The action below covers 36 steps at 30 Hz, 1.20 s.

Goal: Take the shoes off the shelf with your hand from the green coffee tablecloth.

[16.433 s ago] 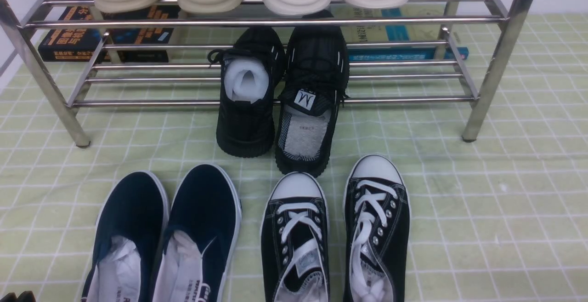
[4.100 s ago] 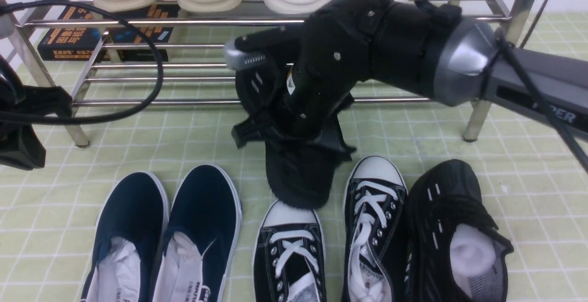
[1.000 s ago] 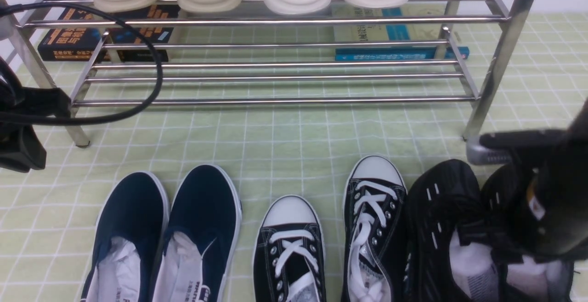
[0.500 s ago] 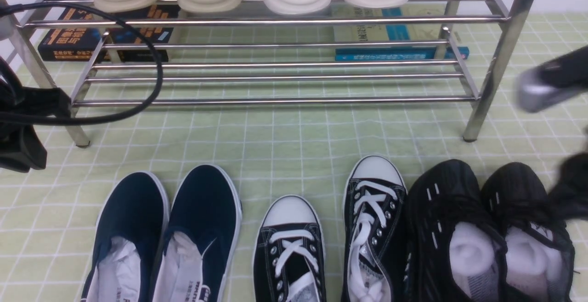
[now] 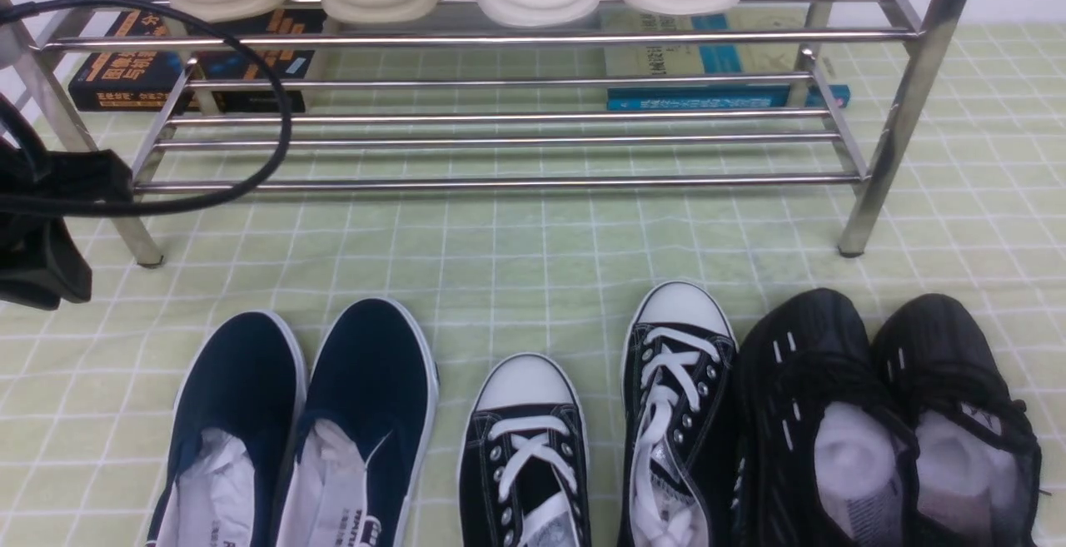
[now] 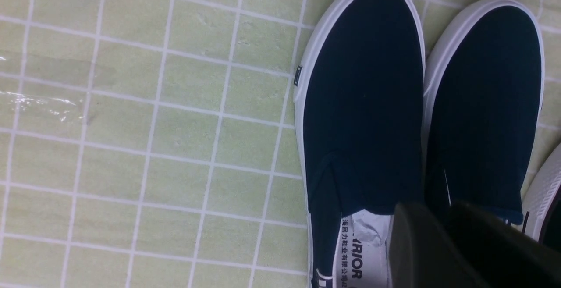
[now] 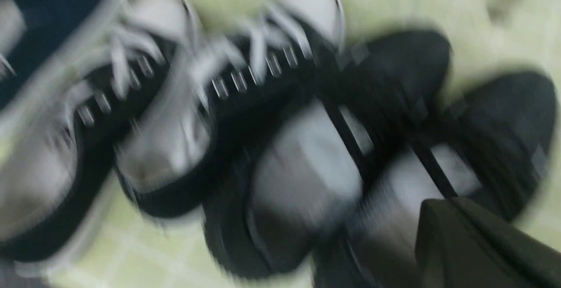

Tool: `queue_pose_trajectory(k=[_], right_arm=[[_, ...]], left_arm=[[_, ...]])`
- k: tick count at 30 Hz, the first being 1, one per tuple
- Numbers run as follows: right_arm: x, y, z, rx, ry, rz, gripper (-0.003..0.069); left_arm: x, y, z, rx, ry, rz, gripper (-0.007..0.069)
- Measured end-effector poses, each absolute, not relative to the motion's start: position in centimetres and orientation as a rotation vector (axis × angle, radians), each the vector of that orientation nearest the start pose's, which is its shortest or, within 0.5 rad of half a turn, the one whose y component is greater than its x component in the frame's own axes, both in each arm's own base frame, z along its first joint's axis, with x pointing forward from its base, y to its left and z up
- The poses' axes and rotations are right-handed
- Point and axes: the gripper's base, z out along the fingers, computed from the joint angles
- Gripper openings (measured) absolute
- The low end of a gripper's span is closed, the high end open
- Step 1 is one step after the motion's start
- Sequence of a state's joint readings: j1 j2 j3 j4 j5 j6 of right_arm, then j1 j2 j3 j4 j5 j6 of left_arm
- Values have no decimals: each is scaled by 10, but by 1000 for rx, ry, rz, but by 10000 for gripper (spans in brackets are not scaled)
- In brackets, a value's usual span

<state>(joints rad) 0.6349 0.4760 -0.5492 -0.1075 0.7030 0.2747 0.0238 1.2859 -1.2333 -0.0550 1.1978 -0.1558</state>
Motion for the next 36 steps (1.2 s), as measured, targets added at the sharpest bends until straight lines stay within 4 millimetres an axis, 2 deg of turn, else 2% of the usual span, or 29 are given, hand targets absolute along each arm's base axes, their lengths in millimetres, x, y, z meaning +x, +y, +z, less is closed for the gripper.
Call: queue_pose_trajectory(k=[6,36], right_arm=[[78,52,277,-422,1950,484,-14],[78,53,274,-420,1924,496,0]], left_arm=[[244,1,352,-258,2724,-114,127],[243,6,352,-244,2724,-28,148]])
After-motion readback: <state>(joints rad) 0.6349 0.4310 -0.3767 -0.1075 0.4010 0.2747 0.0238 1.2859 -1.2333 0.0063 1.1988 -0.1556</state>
